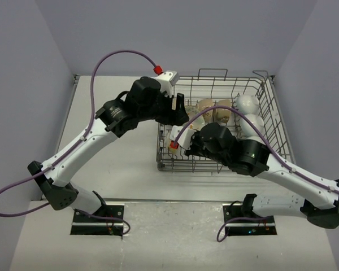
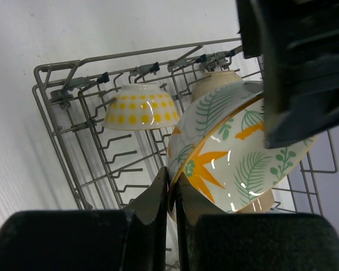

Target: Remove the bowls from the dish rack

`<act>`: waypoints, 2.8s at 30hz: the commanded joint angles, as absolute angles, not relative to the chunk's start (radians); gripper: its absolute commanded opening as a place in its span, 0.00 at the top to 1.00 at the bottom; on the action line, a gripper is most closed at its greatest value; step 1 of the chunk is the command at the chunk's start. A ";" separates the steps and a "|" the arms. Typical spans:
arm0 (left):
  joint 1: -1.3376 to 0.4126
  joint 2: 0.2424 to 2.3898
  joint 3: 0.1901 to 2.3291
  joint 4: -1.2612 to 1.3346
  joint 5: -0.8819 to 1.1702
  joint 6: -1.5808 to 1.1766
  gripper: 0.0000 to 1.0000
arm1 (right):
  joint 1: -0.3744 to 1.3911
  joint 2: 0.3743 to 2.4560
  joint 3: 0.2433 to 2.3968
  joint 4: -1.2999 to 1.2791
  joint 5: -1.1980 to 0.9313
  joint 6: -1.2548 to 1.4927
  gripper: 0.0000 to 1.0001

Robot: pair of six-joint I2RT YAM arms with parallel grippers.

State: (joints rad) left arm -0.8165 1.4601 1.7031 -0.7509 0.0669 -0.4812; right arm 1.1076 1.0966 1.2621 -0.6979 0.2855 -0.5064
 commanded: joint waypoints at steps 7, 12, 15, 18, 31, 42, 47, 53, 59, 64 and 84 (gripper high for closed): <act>-0.873 1.529 1.724 -0.848 -0.107 -0.442 0.65 | 1.120 1.109 1.359 -0.670 0.360 -0.549 1.00; -0.885 1.565 1.807 -0.908 -0.211 -0.431 1.00 | 1.123 1.134 1.358 -0.672 0.413 -0.552 1.00; -0.885 1.577 1.821 -0.908 -0.216 -0.423 1.00 | 1.124 1.140 1.356 -0.657 0.429 -0.548 1.00; -0.887 1.574 1.807 -0.894 -0.215 -0.422 1.00 | 1.124 1.135 1.336 -0.620 0.451 -0.555 1.00; -0.713 1.442 1.787 -0.777 -0.436 -0.509 1.00 | 1.123 0.994 1.246 -0.423 0.593 -0.470 0.01; 0.000 1.583 1.556 -0.364 -0.138 -0.701 1.00 | 1.019 0.798 1.161 -0.429 0.511 0.150 0.01; 0.080 1.843 1.626 -0.293 -0.013 -0.690 1.00 | 1.005 0.709 1.141 -0.498 0.359 0.250 0.01; 0.129 1.983 1.600 -0.146 0.127 -0.663 1.00 | 1.003 0.582 1.030 -0.473 0.235 0.235 0.01; 0.146 2.098 1.629 -0.098 0.140 -0.647 1.00 | 1.003 0.542 0.962 -0.454 0.219 0.239 0.01; 0.147 2.123 1.611 -0.106 0.101 -0.643 1.00 | 1.000 0.581 0.954 -0.454 0.288 0.271 0.01; 0.164 1.934 1.600 -0.317 0.000 -0.718 0.00 | 0.584 1.113 1.087 -0.308 -0.310 0.610 0.01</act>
